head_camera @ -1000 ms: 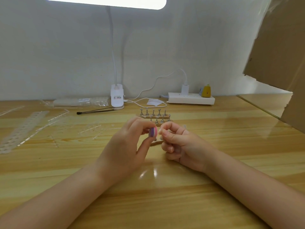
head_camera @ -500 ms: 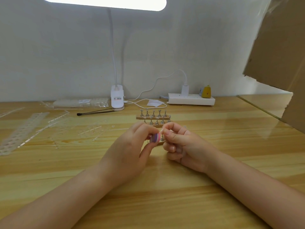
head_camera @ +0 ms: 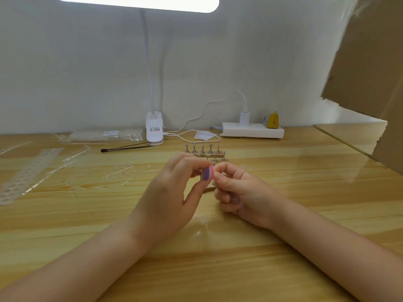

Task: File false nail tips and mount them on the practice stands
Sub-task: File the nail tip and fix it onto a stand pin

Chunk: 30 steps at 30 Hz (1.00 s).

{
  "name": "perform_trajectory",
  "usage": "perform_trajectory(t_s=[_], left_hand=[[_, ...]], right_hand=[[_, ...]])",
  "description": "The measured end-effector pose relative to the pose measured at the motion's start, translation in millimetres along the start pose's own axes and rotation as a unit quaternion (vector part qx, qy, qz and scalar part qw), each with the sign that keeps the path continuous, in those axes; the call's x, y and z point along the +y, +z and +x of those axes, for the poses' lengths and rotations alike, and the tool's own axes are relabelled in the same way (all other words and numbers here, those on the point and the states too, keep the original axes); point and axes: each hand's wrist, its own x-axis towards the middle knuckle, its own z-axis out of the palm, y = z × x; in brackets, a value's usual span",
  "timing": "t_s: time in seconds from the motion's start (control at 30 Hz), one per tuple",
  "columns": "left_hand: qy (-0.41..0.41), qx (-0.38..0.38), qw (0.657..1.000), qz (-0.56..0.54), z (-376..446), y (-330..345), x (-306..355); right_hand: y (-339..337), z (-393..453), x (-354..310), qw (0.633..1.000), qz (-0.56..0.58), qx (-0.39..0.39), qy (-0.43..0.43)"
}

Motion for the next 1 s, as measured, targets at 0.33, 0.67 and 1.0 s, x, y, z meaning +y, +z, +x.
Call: perform_trajectory(t_s=[0.33,0.67,1.0], left_hand=[[-0.150,-0.046,0.977,0.144,0,-6,-6],[-0.134,-0.067,0.983,0.102,1,-3,-1],[-0.140,-0.021,0.989,0.051,0,1,6]], right_hand=[[1,1,-1,0.999,0.027,0.035,0.024],[5,1,-1,1.000,-0.018,0.012,0.004],[6,-1,0,0.998,-0.062,-0.005,0.005]])
